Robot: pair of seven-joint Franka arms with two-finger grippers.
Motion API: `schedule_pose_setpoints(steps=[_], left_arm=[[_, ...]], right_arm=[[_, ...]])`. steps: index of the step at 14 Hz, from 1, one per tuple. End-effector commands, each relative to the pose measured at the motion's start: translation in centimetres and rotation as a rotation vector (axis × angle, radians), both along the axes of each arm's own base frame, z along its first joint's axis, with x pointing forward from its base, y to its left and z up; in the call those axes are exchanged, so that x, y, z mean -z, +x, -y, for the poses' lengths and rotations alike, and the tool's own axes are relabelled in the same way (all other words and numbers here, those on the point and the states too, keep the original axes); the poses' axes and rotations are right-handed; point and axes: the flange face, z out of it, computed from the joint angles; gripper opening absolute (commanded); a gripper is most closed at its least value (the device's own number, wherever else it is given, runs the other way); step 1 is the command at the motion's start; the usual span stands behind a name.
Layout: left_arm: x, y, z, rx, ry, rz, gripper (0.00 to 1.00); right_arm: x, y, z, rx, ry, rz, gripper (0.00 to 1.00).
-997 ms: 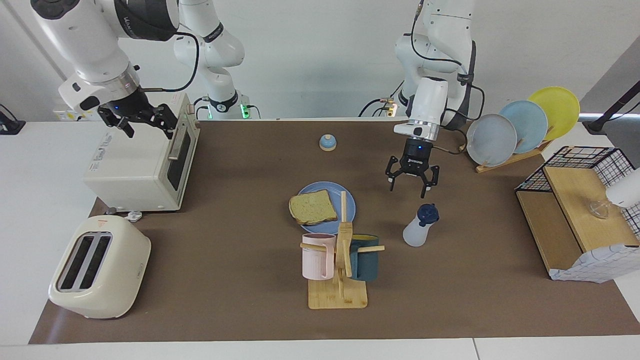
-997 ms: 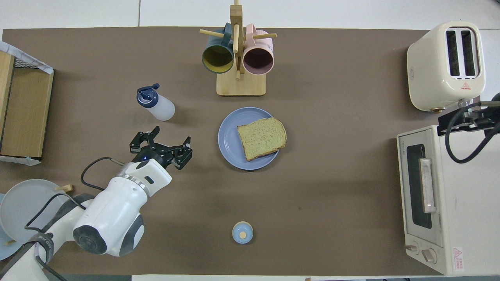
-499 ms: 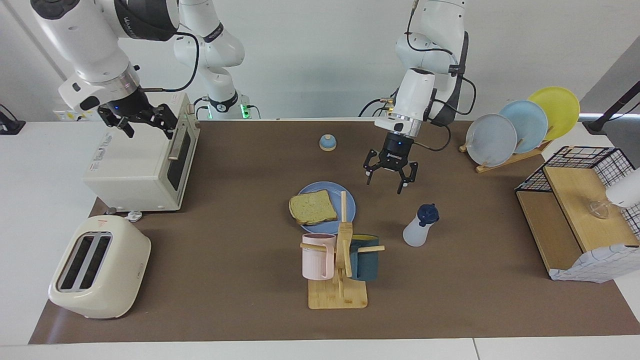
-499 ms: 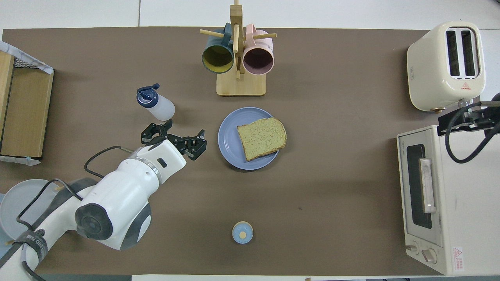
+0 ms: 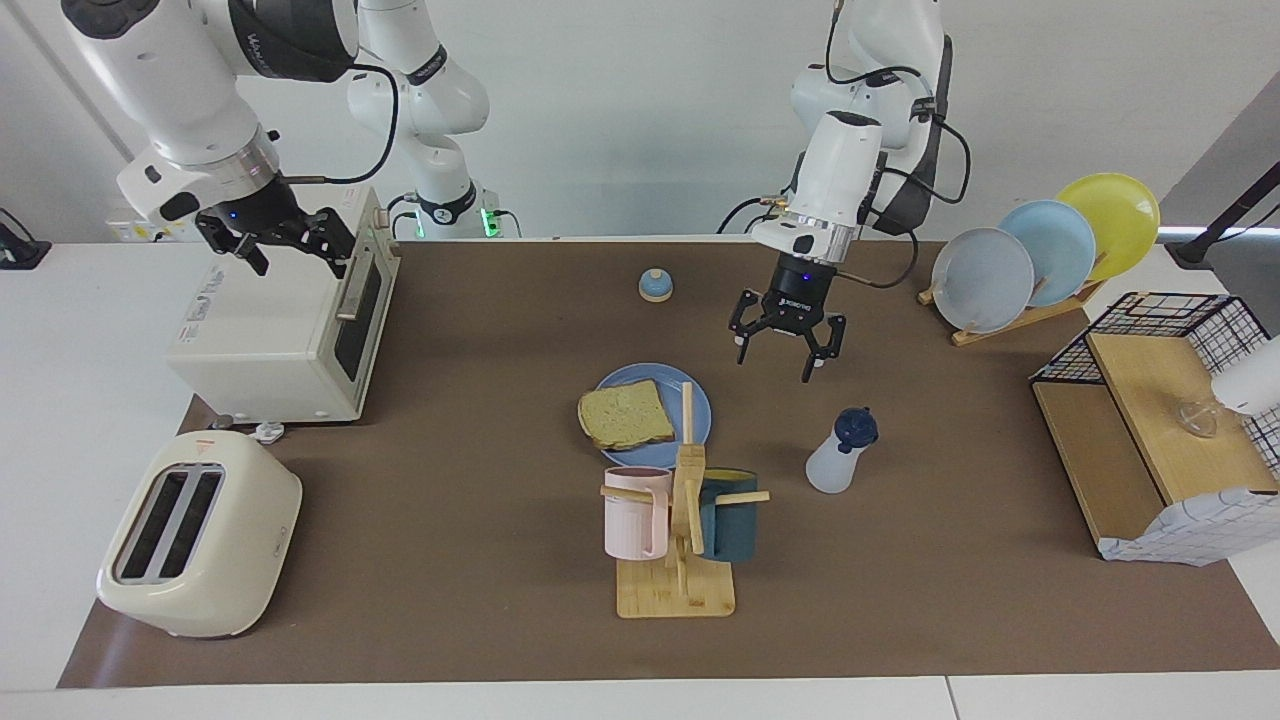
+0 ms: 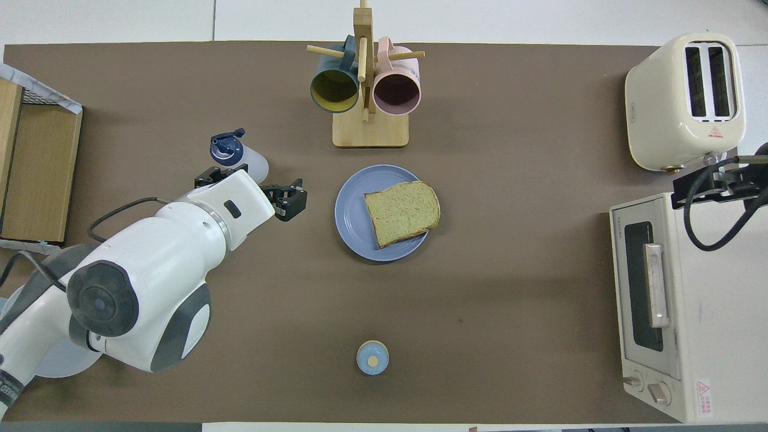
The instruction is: Put bread on plate and add seasoning
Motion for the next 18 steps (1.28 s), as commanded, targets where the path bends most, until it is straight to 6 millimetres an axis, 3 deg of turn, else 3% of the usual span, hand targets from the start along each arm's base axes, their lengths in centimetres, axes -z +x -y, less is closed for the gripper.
schedule_pose_setpoints(steps=[1,6,9,13,16,18], left_arm=[[-2.7,1.5,-1.8,-0.041,0.041,-0.057,1.00],[-6.9,3.6,-5.7,-0.095,0.069,-0.154,1.00],[-9.5,4.8,-9.6,-0.097,0.087,-0.226,1.00],[-12.3,4.8,-15.6,-0.083,0.146,-0.340,1.00],[-14.2,4.3,-18.8,-0.119,0.157,-0.418,1.00],[-15.4,4.2,-19.7,-0.136,0.160,-0.452,1.00]], right_arm=[[-0.2,-0.3,0.3,-0.018,0.010,-0.002,1.00],[-0.2,-0.3,0.3,-0.018,0.010,-0.002,1.00],[-0.2,-0.3,0.3,-0.018,0.010,-0.002,1.00],[-0.2,-0.3,0.3,-0.020,0.010,-0.002,1.00],[-0.2,-0.3,0.3,-0.018,0.010,-0.002,1.00],[-0.2,-0.3,0.3,-0.018,0.010,0.000,1.00]])
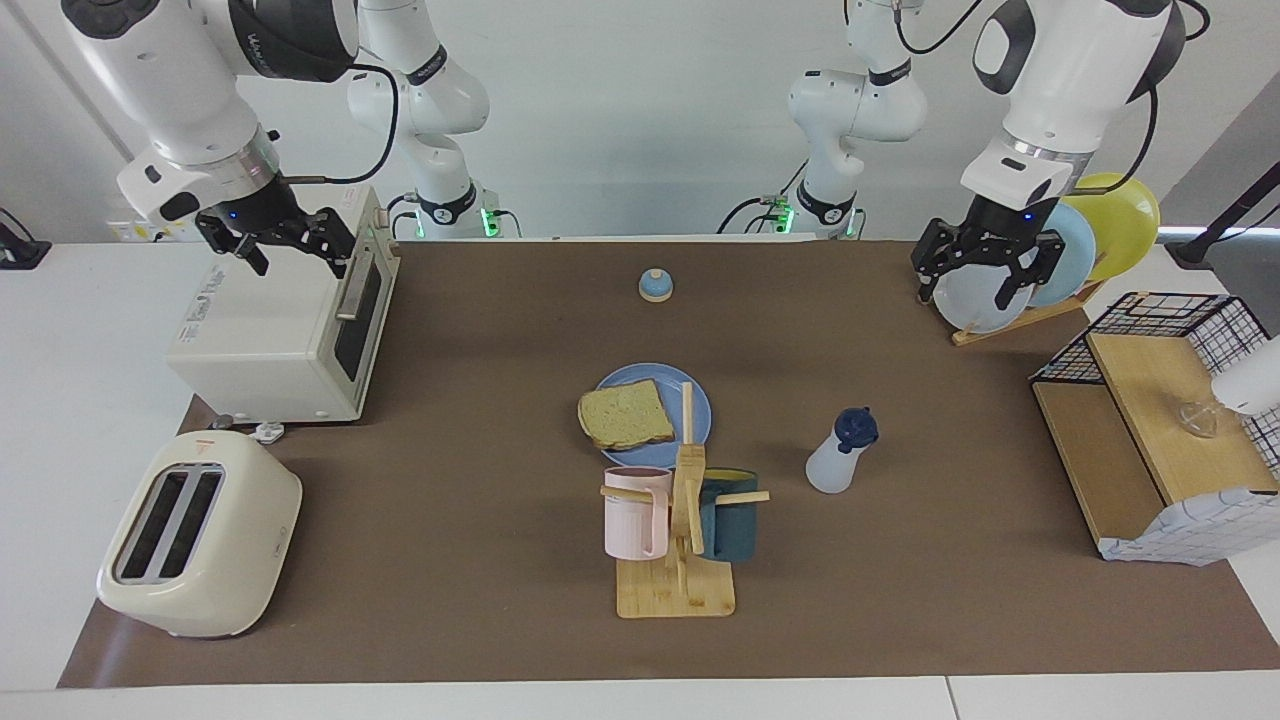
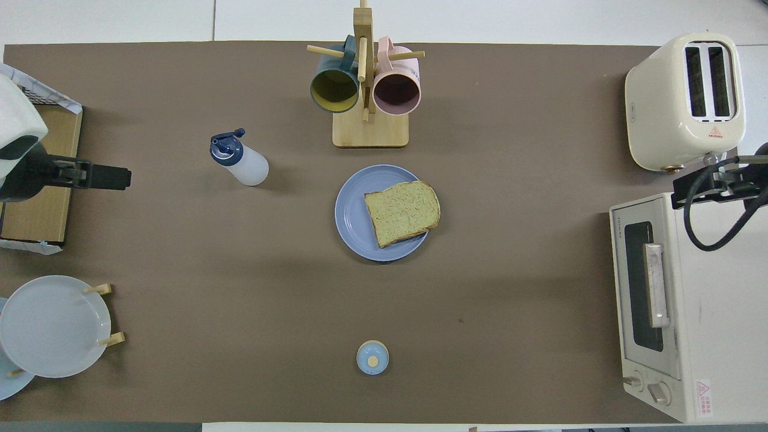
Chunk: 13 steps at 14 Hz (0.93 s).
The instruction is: Put bread on plate and add seasoning
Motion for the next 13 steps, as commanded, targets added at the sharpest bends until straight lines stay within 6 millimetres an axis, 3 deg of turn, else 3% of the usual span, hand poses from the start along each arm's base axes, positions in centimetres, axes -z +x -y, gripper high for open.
schedule_pose_setpoints(steps=[1,6,13], left_arm=[[-1.5,0.3,-1.8,-0.023,0.001,-0.069,1.00],[-0.2,-0.4,-3.1,-0.037,0.013,-0.116,1.00],[-1.2,-0.5,-4.6,-0.081,0.007,-0.082,1.00]], right_arm=[[-0.2,-0.3,0.3,-0.018,0.010,-0.002,1.00],[-0.2,-0.3,0.2,-0.020,0.010,-0.002,1.00],[-0.2,-0.3,0.2,-0.020,0.010,-0.002,1.00]])
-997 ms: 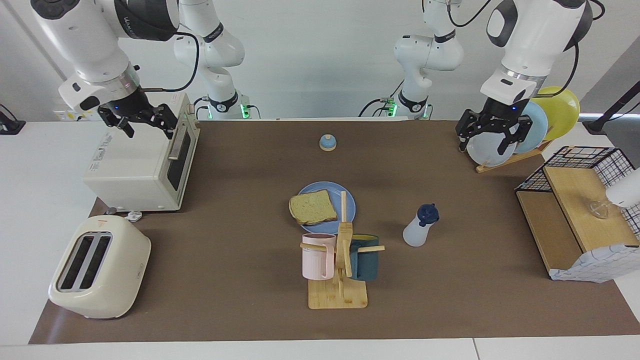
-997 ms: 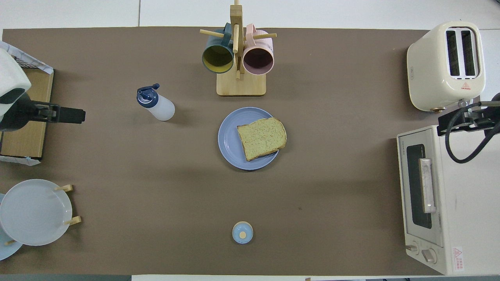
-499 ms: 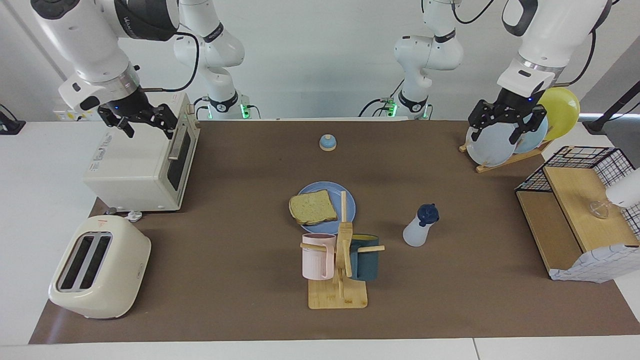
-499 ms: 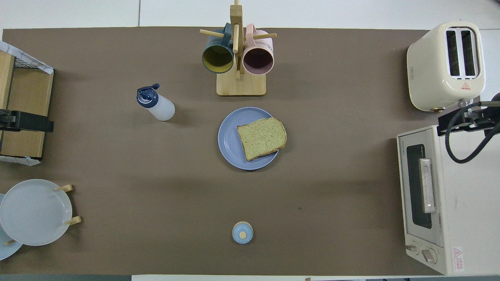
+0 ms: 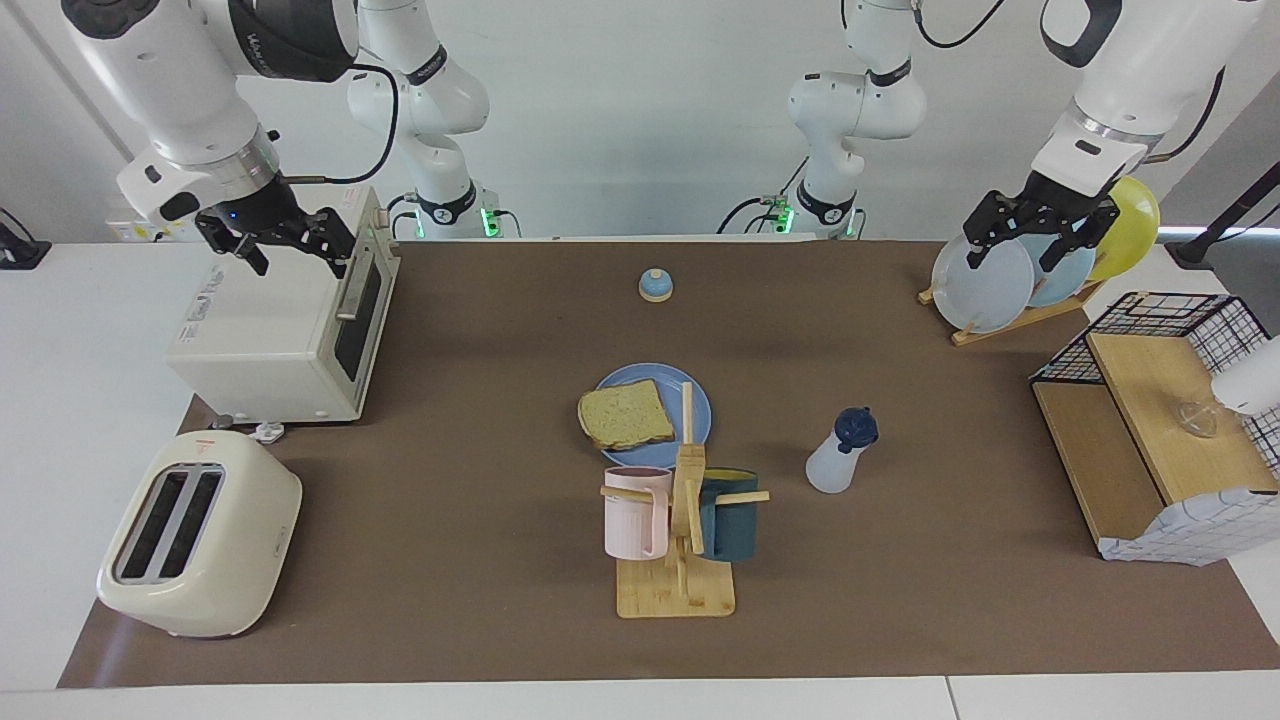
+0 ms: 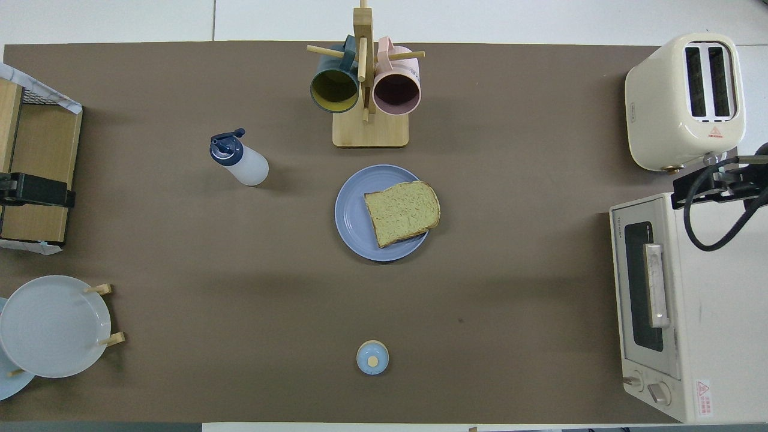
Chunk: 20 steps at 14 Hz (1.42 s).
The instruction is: Put bread on plate and add seasoning
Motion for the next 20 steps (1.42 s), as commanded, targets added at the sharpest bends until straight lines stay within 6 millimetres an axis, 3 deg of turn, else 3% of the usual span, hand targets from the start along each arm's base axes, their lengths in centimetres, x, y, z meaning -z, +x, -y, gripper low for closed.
schedule_pose_setpoints(steps=[1,4,6,7,9,13,20], left_arm=[[-0.7,-0.3,-1.1,-0.021,-0.002,0.008,1.00],[-2.4,-0.1,0.3,-0.004,0.009,0.025,1.00],[-1.7,0.8,-0.4,-0.018,0.002,-0.010,1.00],[-3.1,0.6,-0.3,-0.017,-0.007,-0.007,1.00],[-3.4,0.4,0.3,-0.009,-0.025,-0.025,1.00],[-0.6,-0.8,0.4,-0.002,-0.023,-0.077,1.00],[-1.5,-1.1,0.2,-0.006,-0.014,-0.098,1.00]], right_arm=[[-0.2,-0.3,0.3,-0.018,0.010,-0.002,1.00],[-0.2,-0.3,0.3,-0.018,0.010,-0.002,1.00],[-0.2,-0.3,0.3,-0.018,0.010,0.000,1.00],[-0.2,-0.3,0.3,-0.018,0.010,-0.002,1.00],[-0.2,-0.3,0.3,-0.018,0.010,-0.002,1.00],[-0.2,-0.3,0.3,-0.018,0.010,0.000,1.00],[-0.2,-0.3,0.3,-0.018,0.010,-0.002,1.00]])
